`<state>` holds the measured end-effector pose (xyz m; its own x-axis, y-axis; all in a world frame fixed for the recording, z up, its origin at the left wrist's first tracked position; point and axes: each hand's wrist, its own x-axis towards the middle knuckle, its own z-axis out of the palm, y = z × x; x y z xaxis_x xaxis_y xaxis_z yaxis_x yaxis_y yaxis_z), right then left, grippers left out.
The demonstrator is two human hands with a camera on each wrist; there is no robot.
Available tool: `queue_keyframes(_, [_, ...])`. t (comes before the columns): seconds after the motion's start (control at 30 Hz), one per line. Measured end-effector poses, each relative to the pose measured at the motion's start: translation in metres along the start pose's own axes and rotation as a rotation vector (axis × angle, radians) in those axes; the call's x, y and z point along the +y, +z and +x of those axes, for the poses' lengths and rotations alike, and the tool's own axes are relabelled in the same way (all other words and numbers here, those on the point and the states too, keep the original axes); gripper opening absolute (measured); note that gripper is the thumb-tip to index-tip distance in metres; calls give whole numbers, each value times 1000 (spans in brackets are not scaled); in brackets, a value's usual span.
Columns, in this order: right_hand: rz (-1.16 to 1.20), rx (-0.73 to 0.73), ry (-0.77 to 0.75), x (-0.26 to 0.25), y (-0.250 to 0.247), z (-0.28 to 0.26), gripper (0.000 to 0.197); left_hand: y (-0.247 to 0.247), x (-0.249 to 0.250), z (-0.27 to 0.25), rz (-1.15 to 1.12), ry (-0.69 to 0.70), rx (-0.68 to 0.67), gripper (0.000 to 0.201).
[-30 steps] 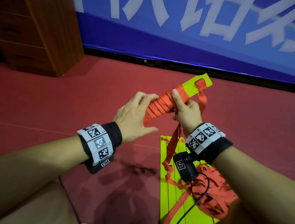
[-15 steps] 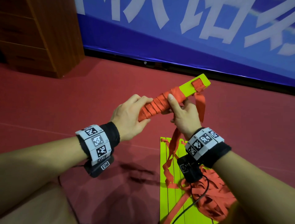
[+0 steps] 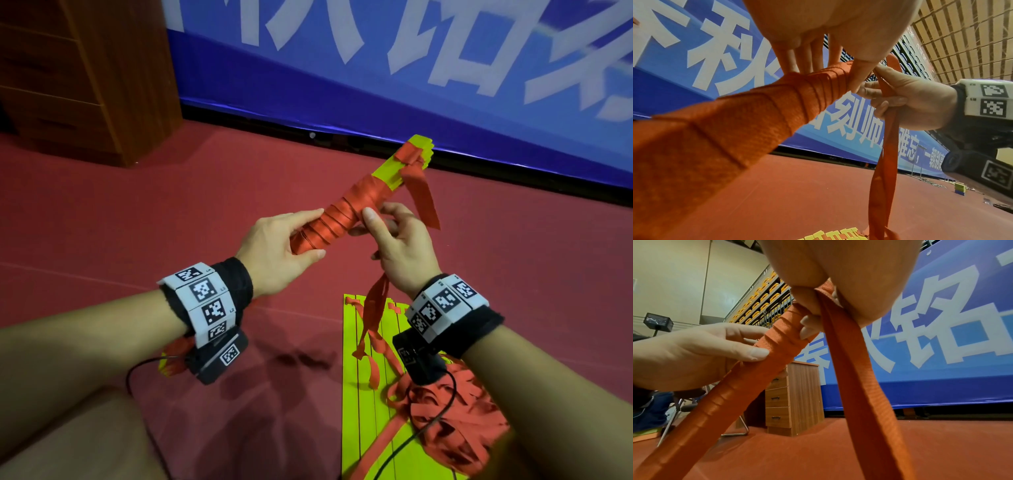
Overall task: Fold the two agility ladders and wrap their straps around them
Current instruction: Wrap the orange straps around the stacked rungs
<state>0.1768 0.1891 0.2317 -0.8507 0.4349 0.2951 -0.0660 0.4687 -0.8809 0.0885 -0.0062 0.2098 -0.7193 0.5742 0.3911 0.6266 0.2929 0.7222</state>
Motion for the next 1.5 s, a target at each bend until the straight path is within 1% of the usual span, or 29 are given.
queue_keyframes(0.13, [-32,-2,-8,4,-3,1,32,0,0,0,-89,-41,-46,63])
queue_keyframes(0.27, [6,12,17,5,-4,2,34,0,2,-2,-134,-54,-89,60])
queue_keyframes(0.4, [72,-5,55,5,-4,3,33,1,3,-3,-281,-94,-153,53])
queue_keyframes(0.53, [172,12,127,7,-1,3,50,4,4,-4,-430,-162,-249,46])
queue_keyframes(0.57, [189,-2,136,6,-1,2,45,4,5,-5,-474,-176,-272,43])
queue_keyframes(0.63, [179,-16,133,1,-3,3,27,5,7,-5,-528,-197,-289,36])
queue_keyframes(0.67, [163,4,126,0,-3,4,27,6,6,-4,-539,-207,-290,33])
queue_keyframes(0.73, [154,71,125,-3,-2,5,37,8,7,-2,-558,-232,-282,32])
queue_keyframes(0.83, [176,148,140,-7,3,6,45,10,11,-3,-515,-246,-261,43])
queue_keyframes(0.93, [205,180,161,-9,7,4,47,12,12,-4,-377,-209,-239,38])
queue_keyframes(0.97, [207,197,169,-9,7,4,48,11,12,-4,-304,-182,-220,45])
queue_keyframes(1.03, [210,228,181,-8,9,5,50,10,15,-5,-115,-101,-177,72])
queue_keyframes(1.07, [214,244,192,-7,9,6,52,10,15,-6,-10,-59,-147,80])
queue_keyframes(1.1, [221,257,206,-7,10,6,54,11,16,-8,86,-26,-113,84])
queue_keyframes(1.17, [224,280,238,-7,9,6,60,14,17,-11,232,3,-58,84])
queue_keyframes(1.27, [208,277,284,-8,10,6,66,19,15,-13,347,44,-7,74])
queue_keyframes(1.37, [194,257,271,-11,11,6,60,17,14,-11,377,82,33,65])
queue_keyframes(1.43, [173,247,259,-13,10,5,57,16,12,-10,364,90,46,63])
queue_keyframes(1.5, [151,228,244,-14,7,3,58,16,10,-11,343,96,54,63])
